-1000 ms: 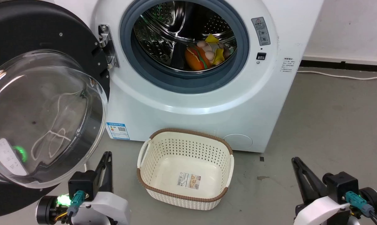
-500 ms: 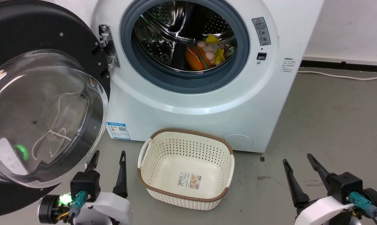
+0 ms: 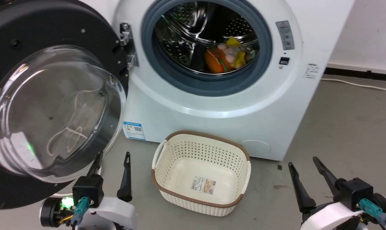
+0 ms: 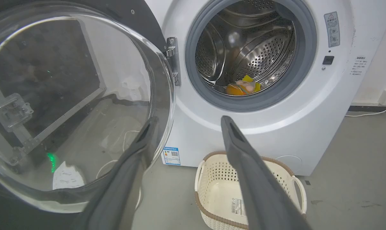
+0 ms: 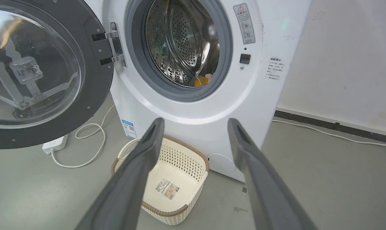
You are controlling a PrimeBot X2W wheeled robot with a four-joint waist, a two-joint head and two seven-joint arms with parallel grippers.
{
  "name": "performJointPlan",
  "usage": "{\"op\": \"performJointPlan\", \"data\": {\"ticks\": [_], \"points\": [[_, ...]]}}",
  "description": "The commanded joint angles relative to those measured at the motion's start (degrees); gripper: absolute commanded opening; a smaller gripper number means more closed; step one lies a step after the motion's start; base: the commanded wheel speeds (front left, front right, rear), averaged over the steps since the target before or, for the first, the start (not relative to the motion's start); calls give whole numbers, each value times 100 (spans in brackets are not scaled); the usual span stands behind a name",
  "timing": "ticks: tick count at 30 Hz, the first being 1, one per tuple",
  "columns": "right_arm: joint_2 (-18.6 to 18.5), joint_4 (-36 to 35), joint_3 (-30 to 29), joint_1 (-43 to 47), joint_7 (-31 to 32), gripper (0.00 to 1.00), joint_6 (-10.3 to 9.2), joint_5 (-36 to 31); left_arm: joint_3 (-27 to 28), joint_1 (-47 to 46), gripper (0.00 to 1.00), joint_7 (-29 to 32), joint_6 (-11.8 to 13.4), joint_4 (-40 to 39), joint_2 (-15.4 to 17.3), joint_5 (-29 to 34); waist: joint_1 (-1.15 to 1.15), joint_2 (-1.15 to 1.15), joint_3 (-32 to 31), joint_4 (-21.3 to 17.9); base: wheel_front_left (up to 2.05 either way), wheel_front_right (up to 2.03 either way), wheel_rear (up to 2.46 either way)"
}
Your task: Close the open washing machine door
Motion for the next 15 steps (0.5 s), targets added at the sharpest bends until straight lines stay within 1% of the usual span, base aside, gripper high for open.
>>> {"op": "performJointPlan", "data": {"ticks": [1,9,15], "points": [[4,-12,15,77,-54,100,1,74,-25,74,100,-59,-31,-36,25,-15,0,0,-11,75,0,0,0],[5,-12,143,110,-150,100,1,124,-46,114,100,-155,-45,-81,54,-24,0,0,-42,404,0,0,0],[6,21,310,60,-222,100,1,157,-33,169,100,-227,-8,-168,56,-34,0,0,-15,580,0,0,0]]}}
